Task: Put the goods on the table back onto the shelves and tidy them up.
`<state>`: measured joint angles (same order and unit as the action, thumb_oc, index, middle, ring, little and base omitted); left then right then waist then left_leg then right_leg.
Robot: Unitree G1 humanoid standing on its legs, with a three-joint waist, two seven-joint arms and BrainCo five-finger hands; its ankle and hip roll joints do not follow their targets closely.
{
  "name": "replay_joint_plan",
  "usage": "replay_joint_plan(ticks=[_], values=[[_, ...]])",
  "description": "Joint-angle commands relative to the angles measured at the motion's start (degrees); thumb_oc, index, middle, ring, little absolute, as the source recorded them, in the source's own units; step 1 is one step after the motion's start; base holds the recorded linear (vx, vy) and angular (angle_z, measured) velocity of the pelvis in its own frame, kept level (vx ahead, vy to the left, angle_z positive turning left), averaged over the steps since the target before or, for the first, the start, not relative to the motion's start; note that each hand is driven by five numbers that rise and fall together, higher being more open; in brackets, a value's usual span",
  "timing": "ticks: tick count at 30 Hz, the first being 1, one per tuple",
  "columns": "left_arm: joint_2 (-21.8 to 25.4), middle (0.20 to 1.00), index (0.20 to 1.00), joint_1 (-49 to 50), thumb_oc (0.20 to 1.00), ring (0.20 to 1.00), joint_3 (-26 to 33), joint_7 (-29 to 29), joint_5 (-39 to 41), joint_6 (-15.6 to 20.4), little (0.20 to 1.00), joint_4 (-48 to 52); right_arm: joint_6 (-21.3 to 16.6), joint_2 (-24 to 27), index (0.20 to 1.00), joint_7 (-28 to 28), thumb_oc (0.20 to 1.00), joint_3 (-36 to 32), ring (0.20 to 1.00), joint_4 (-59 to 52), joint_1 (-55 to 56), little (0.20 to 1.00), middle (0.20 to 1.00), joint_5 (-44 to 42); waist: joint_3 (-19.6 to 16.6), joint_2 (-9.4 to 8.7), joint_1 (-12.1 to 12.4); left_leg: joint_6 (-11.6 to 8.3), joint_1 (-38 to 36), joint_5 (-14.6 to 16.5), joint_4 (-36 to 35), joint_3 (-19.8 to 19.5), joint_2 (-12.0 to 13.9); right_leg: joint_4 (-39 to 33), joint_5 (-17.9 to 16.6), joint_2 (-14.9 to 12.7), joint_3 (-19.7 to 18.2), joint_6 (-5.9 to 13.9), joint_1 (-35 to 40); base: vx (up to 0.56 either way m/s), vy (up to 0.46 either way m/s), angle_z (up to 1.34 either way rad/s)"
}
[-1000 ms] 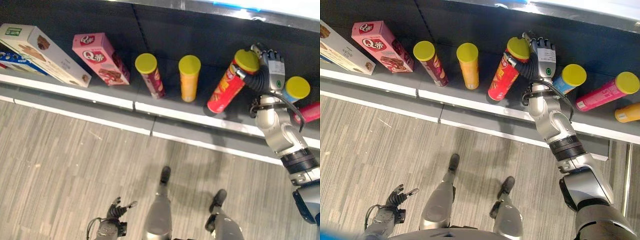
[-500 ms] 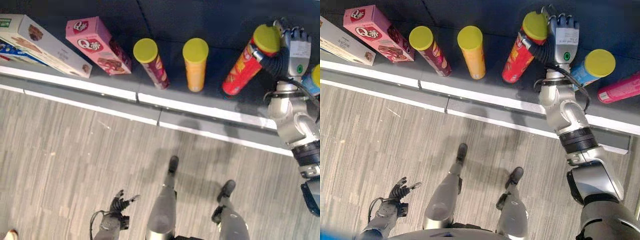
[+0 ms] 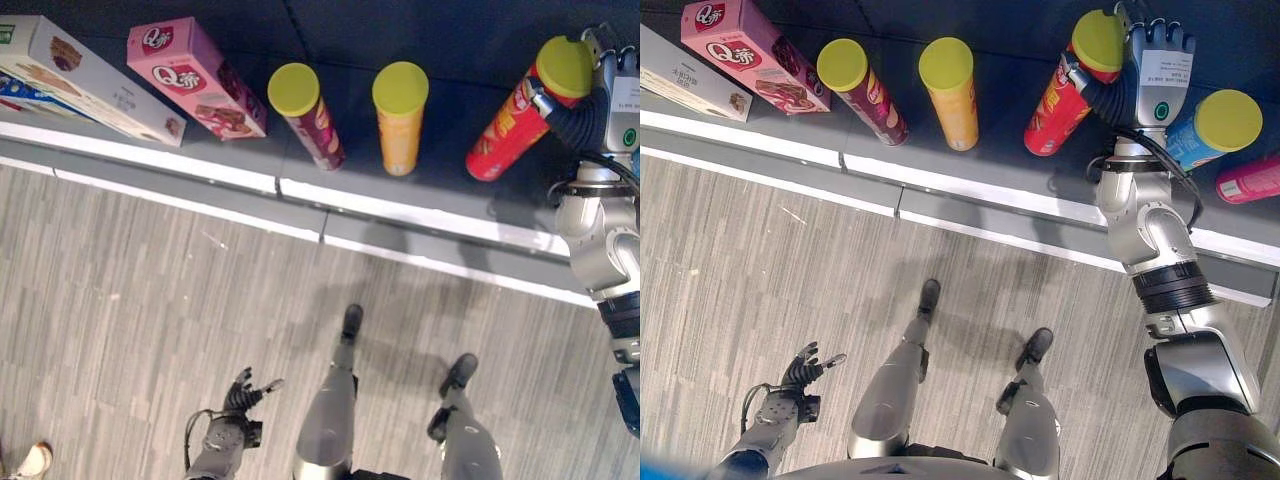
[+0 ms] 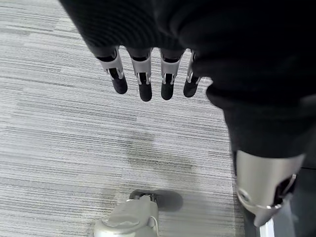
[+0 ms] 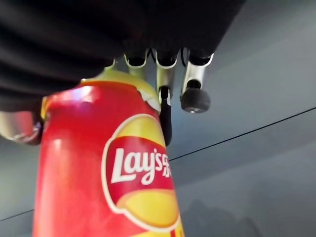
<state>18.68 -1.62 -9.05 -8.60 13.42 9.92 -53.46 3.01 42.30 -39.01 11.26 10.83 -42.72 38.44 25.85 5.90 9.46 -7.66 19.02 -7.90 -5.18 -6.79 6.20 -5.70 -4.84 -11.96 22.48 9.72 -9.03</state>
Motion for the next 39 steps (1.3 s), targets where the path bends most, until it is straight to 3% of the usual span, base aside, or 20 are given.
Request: replay_joint_plan(ticks=[1,39], values=[[1.85,1.000,1.000,0.28,1.000,1.000,-1.52,-0.83,2.02,0.53,1.000,-1.04,-2.29,3.69,0.200,-2.54,0.200,-2.61,0.200,-6.35,-1.63,0.200,0.200,2.43,-2.07,-0.38,-0.73,-0.11,0.23,3.81,0.18,0.37,-1.48,2.23,1.20,-3.25,-4.59,2.16,-3.04,-0.01,0.011,-0.03],[1.73,1.000,1.000,0.36,1.000,1.000,-1.40,-2.36,3.35,1.21,1.000,1.02,-2.68,2.49,0.200,-2.03,0.200,0.73,0.200,-5.95,-2.13,0.200,0.200,1.64,0.72,-0.08,-1.39,-0.09,2.35,3.29,0.18,1.01,-1.99,2.60,0.56,-3.83,-5.03,2.32,-5.69,0.00,0.000,0.00]])
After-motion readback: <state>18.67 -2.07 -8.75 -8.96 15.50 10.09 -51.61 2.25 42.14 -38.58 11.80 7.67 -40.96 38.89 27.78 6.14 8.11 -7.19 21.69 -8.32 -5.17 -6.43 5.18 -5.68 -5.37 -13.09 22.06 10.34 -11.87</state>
